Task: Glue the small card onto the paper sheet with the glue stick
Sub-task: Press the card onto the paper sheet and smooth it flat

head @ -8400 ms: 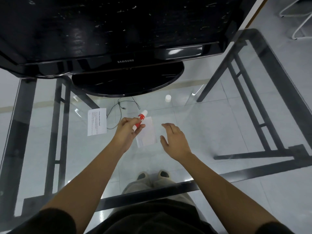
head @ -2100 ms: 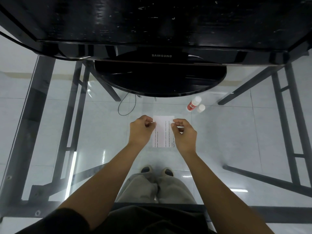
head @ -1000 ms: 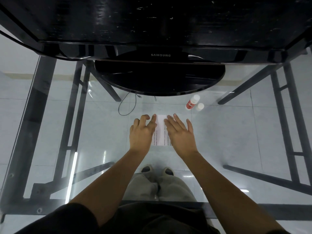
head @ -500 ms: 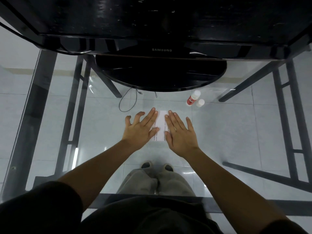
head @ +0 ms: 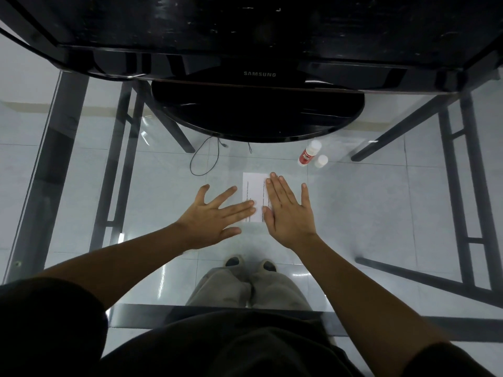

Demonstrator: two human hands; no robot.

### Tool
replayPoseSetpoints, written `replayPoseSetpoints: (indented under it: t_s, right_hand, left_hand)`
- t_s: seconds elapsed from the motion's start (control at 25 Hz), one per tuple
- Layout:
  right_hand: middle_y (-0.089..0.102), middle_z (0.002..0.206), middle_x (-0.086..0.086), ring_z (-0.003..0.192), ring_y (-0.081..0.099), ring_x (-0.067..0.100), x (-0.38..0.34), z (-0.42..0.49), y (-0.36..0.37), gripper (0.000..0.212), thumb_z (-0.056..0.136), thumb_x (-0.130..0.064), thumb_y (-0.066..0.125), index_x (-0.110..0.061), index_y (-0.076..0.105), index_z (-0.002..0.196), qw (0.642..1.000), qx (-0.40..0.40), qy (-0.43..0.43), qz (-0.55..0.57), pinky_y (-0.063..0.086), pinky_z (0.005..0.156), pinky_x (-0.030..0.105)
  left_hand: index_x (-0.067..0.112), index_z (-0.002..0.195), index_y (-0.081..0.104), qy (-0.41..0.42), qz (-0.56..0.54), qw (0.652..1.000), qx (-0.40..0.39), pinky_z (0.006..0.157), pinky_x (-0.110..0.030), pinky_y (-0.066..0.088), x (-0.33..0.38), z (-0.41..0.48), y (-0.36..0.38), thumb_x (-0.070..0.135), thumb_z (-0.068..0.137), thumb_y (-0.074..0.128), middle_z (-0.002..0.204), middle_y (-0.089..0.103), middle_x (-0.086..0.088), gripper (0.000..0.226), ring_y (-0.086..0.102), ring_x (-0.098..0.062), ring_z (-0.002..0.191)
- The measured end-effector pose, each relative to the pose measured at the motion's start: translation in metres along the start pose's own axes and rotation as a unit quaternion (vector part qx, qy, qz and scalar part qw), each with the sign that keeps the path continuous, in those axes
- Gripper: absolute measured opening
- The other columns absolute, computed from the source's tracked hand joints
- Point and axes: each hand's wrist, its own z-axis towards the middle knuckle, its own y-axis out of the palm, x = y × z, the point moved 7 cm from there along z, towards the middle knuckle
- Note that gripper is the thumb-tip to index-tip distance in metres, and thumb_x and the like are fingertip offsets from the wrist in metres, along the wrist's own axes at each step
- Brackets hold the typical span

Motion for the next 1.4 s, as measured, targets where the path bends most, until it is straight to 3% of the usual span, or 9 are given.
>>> replayPoseSetpoints:
  t_s: [0.16,0.28,0.36,0.48,0.76,0.92,1.08,1.24,1.4]
  right_hand:
    - [-0.003,0.158,0.0,0.144,-0.007,0.018,0.001,0.001,0.002,0.064,0.093,-0.05,0.014,-0.02,-0.001,0.147,1.0,-0.004,-0.001,0.019,-0.013,0.112,0.047]
    - [-0.002,0.158,0.0,0.144,-0.007,0.017,0.001,0.0,0.003,0.063,0.094,-0.05,0.014,-0.02,-0.001,0.147,1.0,-0.004,-0.001,0.026,-0.009,0.113,0.047]
    - [-0.002,0.158,0.0,0.144,-0.007,0.017,0.001,0.0,0.003,0.063,0.093,-0.05,0.012,-0.02,-0.001,0.147,1.0,-0.003,-0.001,0.024,-0.009,0.113,0.046]
    - [-0.002,0.158,0.0,0.144,-0.006,0.017,0.001,0.0,0.002,0.063,0.093,-0.049,0.01,-0.02,-0.001,0.147,1.0,-0.002,-0.005,0.016,-0.01,0.113,0.045]
    - [0.0,0.158,0.0,0.144,-0.005,0.017,0.0,0.0,-0.001,0.064,0.091,-0.049,0.01,-0.019,0.001,0.147,0.999,-0.005,-0.01,0.032,-0.011,0.113,0.045]
    - [-0.001,0.158,0.0,0.144,-0.006,0.016,0.0,0.0,-0.001,0.063,0.094,-0.048,0.017,-0.019,0.001,0.147,0.999,-0.005,-0.013,0.038,-0.012,0.113,0.044]
    - [-0.001,0.158,0.0,0.144,-0.005,0.016,0.0,0.0,-0.001,0.062,0.094,-0.048,0.014,-0.019,0.0,0.147,1.0,0.001,-0.012,0.026,-0.013,0.112,0.044]
    - [0.001,0.158,0.0,0.144,-0.005,0.015,-0.001,0.0,-0.001,0.061,0.095,-0.046,0.017,-0.018,0.001,0.147,1.0,0.005,-0.007,0.02,-0.016,0.111,0.042]
    - [0.002,0.158,0.001,0.141,-0.01,0.014,0.001,0.0,0.002,0.061,0.095,-0.046,0.018,-0.018,0.002,0.147,1.0,0.013,0.0,0.001,-0.017,0.11,0.042]
  left_hand:
    - [0.03,0.141,0.028,0.088,0.038,0.995,-0.019,0.101,-0.062,0.028,0.002,-0.004,-0.004,0.061,0.09,0.013,0.146,0.032,0.006,0.062,0.028,-0.028,0.136]
    - [0.025,0.143,0.002,0.097,-0.006,0.995,-0.01,0.107,-0.052,-0.007,0.009,0.002,-0.001,0.064,0.089,0.006,0.15,0.009,0.003,0.067,-0.007,-0.021,0.139]
    - [0.025,0.14,-0.016,0.094,-0.03,0.995,-0.026,0.104,-0.043,-0.02,0.012,0.003,0.006,0.065,0.088,0.003,0.152,-0.004,0.002,0.068,-0.023,-0.016,0.135]
    - [0.027,0.135,-0.028,0.111,-0.025,0.992,-0.048,0.102,-0.039,-0.025,0.005,0.005,0.007,0.064,0.086,-0.004,0.148,-0.017,0.005,0.066,-0.028,-0.013,0.133]
    - [0.033,0.135,-0.026,0.122,-0.01,0.991,-0.059,0.102,-0.039,-0.03,-0.013,0.015,-0.005,0.059,0.086,-0.01,0.146,-0.021,0.011,0.058,-0.027,-0.011,0.133]
    - [0.032,0.137,-0.026,0.066,-0.029,0.996,-0.044,0.104,-0.038,-0.03,-0.029,0.028,-0.008,0.054,0.09,-0.007,0.147,-0.02,0.011,0.055,-0.026,-0.008,0.134]
    - [0.029,0.138,-0.021,-0.073,-0.085,0.994,-0.014,0.108,-0.039,-0.021,-0.038,0.04,-0.014,0.05,0.09,-0.01,0.15,-0.013,0.009,0.054,-0.026,-0.006,0.133]
    - [0.023,0.138,-0.02,-0.235,-0.135,0.962,0.016,0.108,-0.045,-0.013,-0.016,0.035,-0.008,0.046,0.091,-0.006,0.157,-0.005,0.003,0.054,-0.013,-0.014,0.142]
    - [0.026,0.135,-0.03,-0.308,-0.174,0.935,0.015,0.107,-0.049,-0.014,0.002,0.029,-0.002,0.046,0.09,-0.009,0.154,-0.018,0.005,0.053,-0.02,-0.02,0.14]
